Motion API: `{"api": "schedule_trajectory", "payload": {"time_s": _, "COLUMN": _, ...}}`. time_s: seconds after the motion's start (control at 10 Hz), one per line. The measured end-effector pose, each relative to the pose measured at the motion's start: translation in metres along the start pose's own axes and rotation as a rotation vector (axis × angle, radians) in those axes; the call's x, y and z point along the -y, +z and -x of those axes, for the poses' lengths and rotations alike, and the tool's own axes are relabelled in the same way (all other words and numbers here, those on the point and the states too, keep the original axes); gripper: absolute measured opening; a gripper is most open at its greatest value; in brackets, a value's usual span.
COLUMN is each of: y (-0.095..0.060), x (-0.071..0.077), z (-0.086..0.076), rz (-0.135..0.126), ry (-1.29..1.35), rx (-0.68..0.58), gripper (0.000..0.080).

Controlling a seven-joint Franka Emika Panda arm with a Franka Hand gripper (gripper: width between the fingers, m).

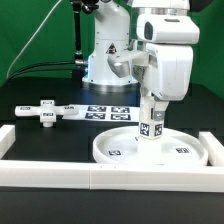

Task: Assemble round table

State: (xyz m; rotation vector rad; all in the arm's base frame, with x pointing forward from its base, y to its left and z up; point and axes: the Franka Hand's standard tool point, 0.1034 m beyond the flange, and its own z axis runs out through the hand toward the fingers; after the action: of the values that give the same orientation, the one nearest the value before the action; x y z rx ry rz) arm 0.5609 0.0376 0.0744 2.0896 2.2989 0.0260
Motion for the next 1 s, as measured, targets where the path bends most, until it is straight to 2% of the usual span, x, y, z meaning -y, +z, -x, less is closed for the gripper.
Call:
{"api": "schedule_trajectory", "payload": {"time_s": 0.1, "y": 0.0001, "x": 0.0001, "z": 0.0007, "rz": 0.000, "ry": 0.001, "rx": 0.000, "gripper": 0.0404}}
{"api": "schedule_trajectory", "payload": {"time_s": 0.6, "y": 0.0004, "x": 0.0003, "z": 0.0016, "rz": -0.001, "ry": 0.062, "rx": 0.000, "gripper": 0.0407}}
{"api": "schedule_trajectory", "payload": {"time_s": 1.0, "y": 0.0012, "x": 0.0020, "z": 0.0020, "rz": -0.010, "ry": 0.418, "rx": 0.002, "gripper": 0.0407}}
